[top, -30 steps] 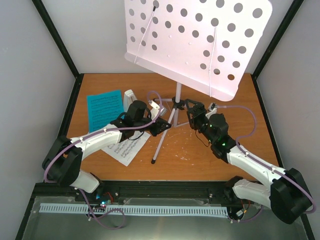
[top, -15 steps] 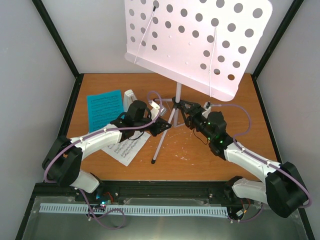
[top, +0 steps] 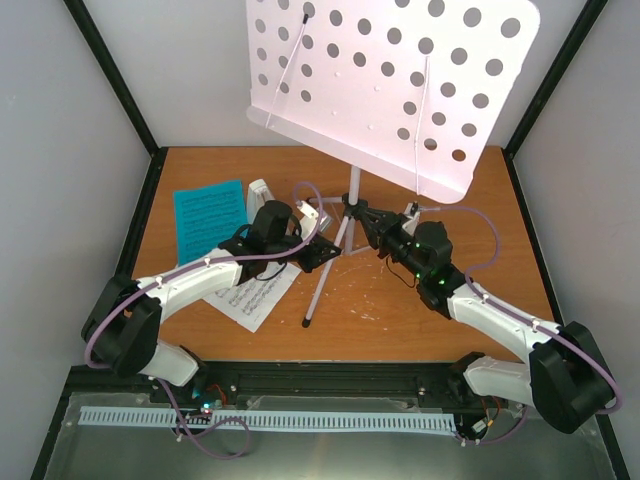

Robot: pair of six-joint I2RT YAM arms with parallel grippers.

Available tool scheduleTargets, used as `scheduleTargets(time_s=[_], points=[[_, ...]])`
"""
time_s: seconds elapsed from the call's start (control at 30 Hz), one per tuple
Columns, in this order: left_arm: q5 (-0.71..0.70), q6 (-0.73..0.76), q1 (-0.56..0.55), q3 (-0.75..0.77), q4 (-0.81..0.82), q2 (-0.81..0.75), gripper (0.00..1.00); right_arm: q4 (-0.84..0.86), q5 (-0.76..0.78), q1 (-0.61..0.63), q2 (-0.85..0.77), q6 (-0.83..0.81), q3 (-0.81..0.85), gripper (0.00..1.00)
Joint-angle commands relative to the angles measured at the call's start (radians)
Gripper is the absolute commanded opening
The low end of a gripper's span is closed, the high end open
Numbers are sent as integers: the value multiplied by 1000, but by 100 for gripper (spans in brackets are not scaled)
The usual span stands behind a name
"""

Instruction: Pack up the instrument practice props

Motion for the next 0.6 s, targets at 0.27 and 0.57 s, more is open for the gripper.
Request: scheduleTargets(time_s=[0.27, 0.57], points=[[19, 17, 2, 36, 9, -39, 0, 124, 20, -3, 13, -132, -70, 3], [22, 17, 2, 43, 2, -34, 0, -106, 15, 12, 35, -897, 37, 3]])
